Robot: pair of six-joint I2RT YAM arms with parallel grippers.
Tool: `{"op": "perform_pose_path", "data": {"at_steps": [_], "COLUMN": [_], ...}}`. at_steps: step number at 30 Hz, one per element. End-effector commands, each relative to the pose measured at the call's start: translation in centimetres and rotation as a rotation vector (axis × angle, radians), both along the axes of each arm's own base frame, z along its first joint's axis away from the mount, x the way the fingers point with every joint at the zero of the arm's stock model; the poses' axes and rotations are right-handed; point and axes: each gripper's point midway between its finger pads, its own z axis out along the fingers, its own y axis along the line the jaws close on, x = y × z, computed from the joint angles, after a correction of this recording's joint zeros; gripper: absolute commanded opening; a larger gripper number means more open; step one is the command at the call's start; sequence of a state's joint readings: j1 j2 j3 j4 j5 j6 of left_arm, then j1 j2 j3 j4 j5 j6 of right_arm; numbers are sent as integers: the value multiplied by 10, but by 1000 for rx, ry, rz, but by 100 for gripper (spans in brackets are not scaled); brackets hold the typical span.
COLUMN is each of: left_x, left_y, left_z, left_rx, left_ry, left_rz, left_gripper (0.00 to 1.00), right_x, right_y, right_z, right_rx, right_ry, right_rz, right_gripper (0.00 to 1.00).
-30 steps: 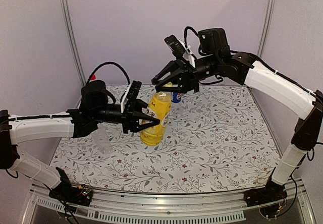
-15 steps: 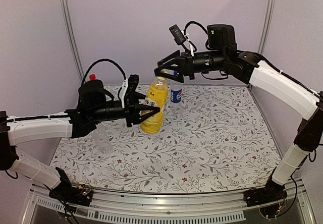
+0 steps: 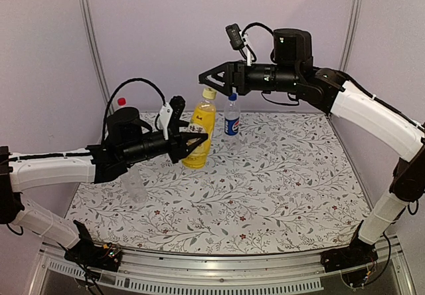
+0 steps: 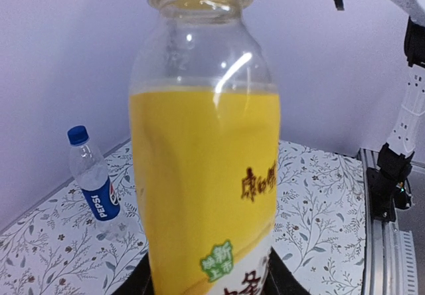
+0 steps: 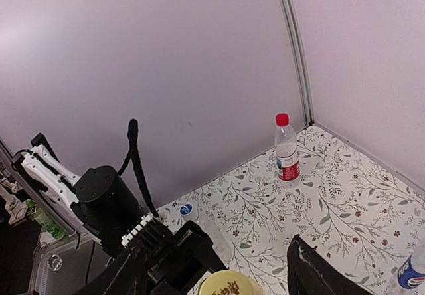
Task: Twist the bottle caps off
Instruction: Unscrew the bottle cap from the plastic bottle.
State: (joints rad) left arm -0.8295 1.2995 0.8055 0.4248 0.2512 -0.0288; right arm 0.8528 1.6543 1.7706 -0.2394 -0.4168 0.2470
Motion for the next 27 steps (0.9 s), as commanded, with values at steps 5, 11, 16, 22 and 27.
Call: {"op": "perform_pose_path", "data": {"at_steps": [5, 11, 16, 22, 27], "left_x": [0, 2, 3, 3, 3], "left_y": [6, 8, 8, 8, 8], "left_z": [26, 26, 25, 23, 24], "left_rx": [-36, -32, -27, -21, -20], "left_ry": [-46, -49, -49, -48, -51], "left_rz": [48, 63, 69, 70, 70], "left_gripper": [17, 17, 17, 17, 17], "right_x": [13, 11, 6, 5, 3], "right_y": [3, 9, 13, 15, 16], "right_z": [-24, -35, -36, -38, -37], "right_rx": [-50, -57, -53, -52, -50], "right_ry": [30, 53, 57, 59, 58], "right_rz": [-85, -60, -32, -21, -7], "right_gripper": [67, 61, 54, 41, 31]}}
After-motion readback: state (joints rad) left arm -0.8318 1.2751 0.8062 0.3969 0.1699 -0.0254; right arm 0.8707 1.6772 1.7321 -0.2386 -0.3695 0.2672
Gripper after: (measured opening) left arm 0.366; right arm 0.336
